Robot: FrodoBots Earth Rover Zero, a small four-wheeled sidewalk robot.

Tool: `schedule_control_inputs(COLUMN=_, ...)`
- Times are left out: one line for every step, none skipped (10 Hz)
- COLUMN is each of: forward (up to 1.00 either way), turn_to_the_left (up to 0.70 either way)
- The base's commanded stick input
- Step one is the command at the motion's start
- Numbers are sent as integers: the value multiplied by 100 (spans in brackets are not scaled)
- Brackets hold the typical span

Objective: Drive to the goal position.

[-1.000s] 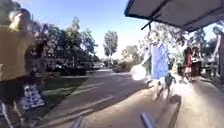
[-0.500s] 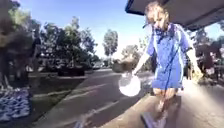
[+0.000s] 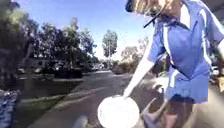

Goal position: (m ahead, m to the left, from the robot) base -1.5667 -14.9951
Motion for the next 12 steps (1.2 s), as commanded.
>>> schedule_control_inputs(forward=-100, turn_to_the_left=0)
schedule_control_inputs(forward=-100, turn_to_the_left=0)
schedule_control_inputs(forward=-61, turn_to_the_left=0)
schedule_control_inputs(forward=-9, turn_to_the_left=0)
schedule_control_inputs(forward=2, turn_to_the_left=0)
schedule_control_inputs(forward=63, turn_to_the_left=0)
schedule_control_inputs(forward=86, turn_to_the_left=0)
schedule_control_inputs(forward=51, turn_to_the_left=0)
schedule_control_inputs(forward=93, turn_to_the_left=0)
schedule_control_inputs(forward=93, turn_to_the_left=0)
schedule_control_inputs(forward=93, turn_to_the_left=0)
schedule_control_inputs(forward=93, turn_to_the_left=0)
